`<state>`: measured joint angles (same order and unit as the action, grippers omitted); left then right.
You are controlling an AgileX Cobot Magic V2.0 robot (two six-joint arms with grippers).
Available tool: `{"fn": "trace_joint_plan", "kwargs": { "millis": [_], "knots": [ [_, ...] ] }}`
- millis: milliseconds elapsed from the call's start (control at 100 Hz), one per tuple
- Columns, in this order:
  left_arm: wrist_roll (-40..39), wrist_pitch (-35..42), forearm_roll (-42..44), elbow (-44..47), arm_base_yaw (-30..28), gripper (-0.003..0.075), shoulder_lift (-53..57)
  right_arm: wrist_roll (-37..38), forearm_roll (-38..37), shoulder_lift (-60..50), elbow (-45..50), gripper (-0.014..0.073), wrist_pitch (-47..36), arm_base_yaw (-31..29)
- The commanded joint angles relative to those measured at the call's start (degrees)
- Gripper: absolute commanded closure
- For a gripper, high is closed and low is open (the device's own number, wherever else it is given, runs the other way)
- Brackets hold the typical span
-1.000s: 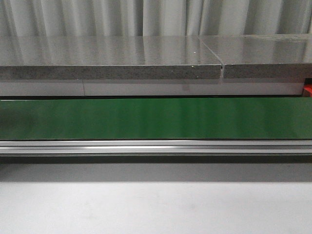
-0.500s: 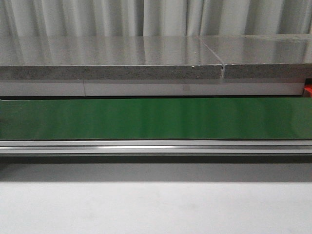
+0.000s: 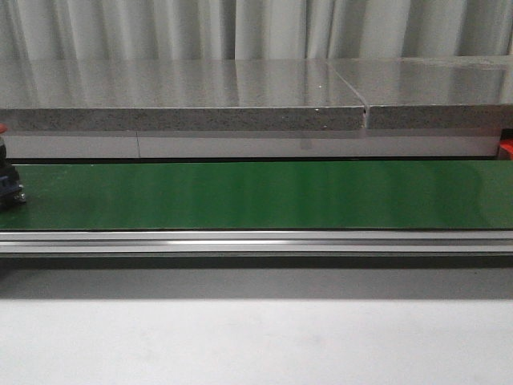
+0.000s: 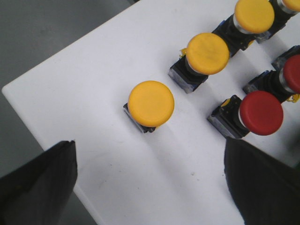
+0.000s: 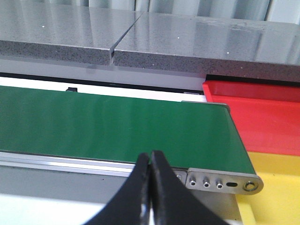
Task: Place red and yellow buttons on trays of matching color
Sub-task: 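Move the left gripper to a yellow push button and grasp it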
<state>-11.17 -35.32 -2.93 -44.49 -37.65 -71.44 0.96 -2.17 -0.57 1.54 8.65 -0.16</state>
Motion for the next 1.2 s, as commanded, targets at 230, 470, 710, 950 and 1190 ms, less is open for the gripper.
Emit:
{"fn": "trace_joint_plan", "kwargs": {
  "millis": [230,470,710,950,1190],
  "knots": [
    [-1.66,8.89,0.26,-1.11,-0.20,0.0090,-7.16,-0.14,-0.67,-0.89,-0.58,0.0661,-4.68,-0.11],
    [-1.66,9.45,0.50,-3.63,-0.20,0.0092,-14.07,-0.14,-0.67,-0.89,-0.58,0.0661,-4.68,-0.11],
    [-1.66,11.14,0.50,-4.15,-0.20,0.0092,-17.51,-0.14,-0.67,-0.89,-0.58,0.0661,-4.68,-0.11],
    [-1.70,14.07,0.24,-4.15,-0.20,0.0103,-18.25,-0.14,-0.67,-0.89,-0.58,0.0661,-4.68,-0.11],
    [-1.70,14.09,0.01,-4.15,-0.20,0.0311,-18.25,-0.14,-0.67,-0.89,-0.58,0.0661,-4.68,-0.11]
  ]
}}
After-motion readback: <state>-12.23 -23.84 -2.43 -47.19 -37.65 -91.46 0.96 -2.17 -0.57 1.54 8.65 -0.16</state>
